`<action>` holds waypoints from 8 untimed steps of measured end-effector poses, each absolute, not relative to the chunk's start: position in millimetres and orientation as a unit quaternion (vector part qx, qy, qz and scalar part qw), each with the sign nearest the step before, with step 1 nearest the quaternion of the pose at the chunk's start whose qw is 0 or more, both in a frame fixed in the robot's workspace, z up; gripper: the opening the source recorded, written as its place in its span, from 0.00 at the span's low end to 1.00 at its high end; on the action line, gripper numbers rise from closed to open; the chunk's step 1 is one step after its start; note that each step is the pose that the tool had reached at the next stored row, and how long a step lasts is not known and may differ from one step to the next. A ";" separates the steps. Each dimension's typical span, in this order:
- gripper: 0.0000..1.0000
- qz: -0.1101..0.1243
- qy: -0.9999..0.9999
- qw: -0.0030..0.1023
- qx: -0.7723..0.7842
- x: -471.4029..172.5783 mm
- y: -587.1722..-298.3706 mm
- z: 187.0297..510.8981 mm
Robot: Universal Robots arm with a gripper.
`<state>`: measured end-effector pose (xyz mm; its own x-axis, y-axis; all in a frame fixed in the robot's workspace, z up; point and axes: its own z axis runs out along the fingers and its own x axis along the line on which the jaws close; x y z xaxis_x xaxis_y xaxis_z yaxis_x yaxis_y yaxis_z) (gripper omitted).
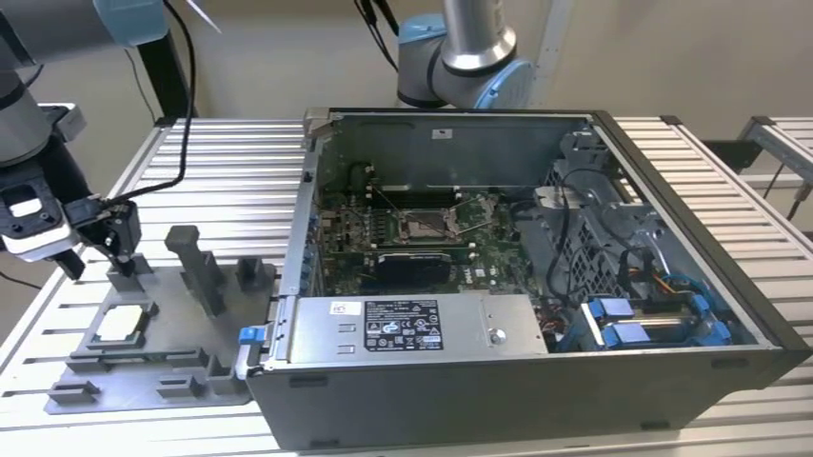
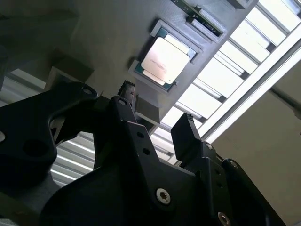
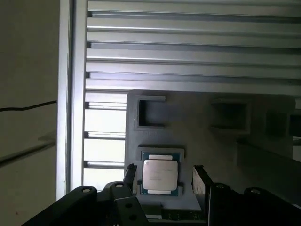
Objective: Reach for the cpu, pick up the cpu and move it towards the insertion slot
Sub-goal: 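Pick up the cpu and move it towards the insertion slot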
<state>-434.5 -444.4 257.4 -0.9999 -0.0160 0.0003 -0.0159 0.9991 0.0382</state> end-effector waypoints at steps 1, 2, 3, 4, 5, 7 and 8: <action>1.00 -0.019 -1.000 0.000 0.008 -434.5 -444.5 256.8; 1.00 -0.019 -1.000 0.000 0.008 -434.5 -444.5 256.3; 1.00 -0.019 -1.000 0.000 0.008 -434.5 -444.6 255.9; 1.00 -0.019 -1.000 0.000 0.008 -434.5 -444.6 255.3; 1.00 -0.019 -1.000 0.000 0.008 -434.5 -444.7 254.8; 1.00 -0.019 -1.000 0.000 0.008 -434.5 -444.8 253.6; 1.00 -0.019 -1.000 0.000 0.008 -434.6 -444.8 252.9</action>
